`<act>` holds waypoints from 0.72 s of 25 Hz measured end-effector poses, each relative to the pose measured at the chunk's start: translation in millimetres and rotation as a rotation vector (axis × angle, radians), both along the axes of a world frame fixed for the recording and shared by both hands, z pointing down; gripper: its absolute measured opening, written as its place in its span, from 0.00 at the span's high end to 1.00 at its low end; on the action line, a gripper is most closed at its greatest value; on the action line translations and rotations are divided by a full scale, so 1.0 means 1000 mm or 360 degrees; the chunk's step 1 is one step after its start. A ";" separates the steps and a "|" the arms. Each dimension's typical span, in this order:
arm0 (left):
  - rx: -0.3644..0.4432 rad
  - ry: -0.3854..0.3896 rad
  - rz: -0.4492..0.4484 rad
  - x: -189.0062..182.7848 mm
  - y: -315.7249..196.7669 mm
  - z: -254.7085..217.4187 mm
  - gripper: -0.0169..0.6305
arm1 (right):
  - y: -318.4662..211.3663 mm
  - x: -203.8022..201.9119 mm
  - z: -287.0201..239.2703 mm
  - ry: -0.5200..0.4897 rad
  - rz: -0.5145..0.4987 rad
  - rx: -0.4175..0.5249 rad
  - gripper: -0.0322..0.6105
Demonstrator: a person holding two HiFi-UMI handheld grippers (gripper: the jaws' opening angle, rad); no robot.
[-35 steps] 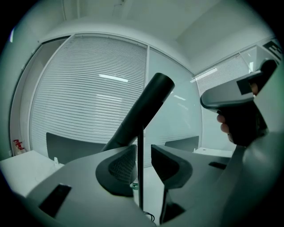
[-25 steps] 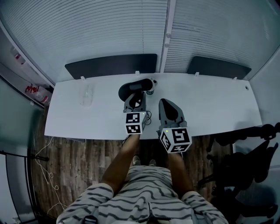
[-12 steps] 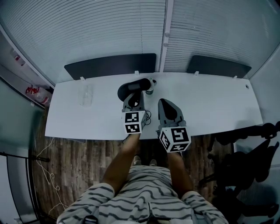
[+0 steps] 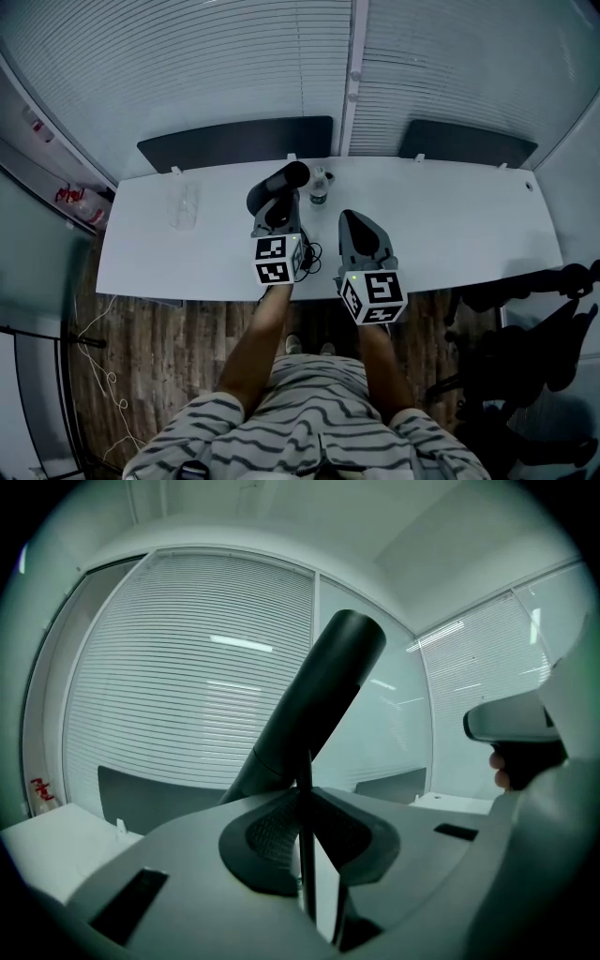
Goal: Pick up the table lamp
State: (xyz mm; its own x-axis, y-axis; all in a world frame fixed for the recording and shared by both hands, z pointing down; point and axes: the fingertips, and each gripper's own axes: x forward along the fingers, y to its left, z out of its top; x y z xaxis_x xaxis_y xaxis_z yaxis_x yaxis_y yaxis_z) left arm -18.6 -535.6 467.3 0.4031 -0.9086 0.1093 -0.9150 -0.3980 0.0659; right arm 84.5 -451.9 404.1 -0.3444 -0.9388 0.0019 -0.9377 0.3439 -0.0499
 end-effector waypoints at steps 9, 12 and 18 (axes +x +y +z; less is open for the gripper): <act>0.0034 0.0011 0.0042 -0.005 0.024 -0.042 0.91 | -0.002 -0.016 -0.008 -0.0010 -0.0059 0.0022 0.93; 0.0054 0.0013 0.0047 -0.007 0.031 -0.054 0.91 | -0.002 -0.022 -0.012 -0.0019 -0.0077 0.0031 0.93; 0.0103 0.0027 0.0053 -0.010 0.046 -0.072 0.91 | -0.001 -0.029 -0.015 -0.0032 -0.0105 0.0038 0.93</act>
State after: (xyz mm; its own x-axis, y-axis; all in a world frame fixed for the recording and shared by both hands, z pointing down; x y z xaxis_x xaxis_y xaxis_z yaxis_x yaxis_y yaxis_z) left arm -28.7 -489.6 394.9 0.4347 -0.8995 0.0439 -0.9001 -0.4323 0.0543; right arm 55.2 -452.7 388.8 -0.4055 -0.9137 -0.0279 -0.9117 0.4064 -0.0593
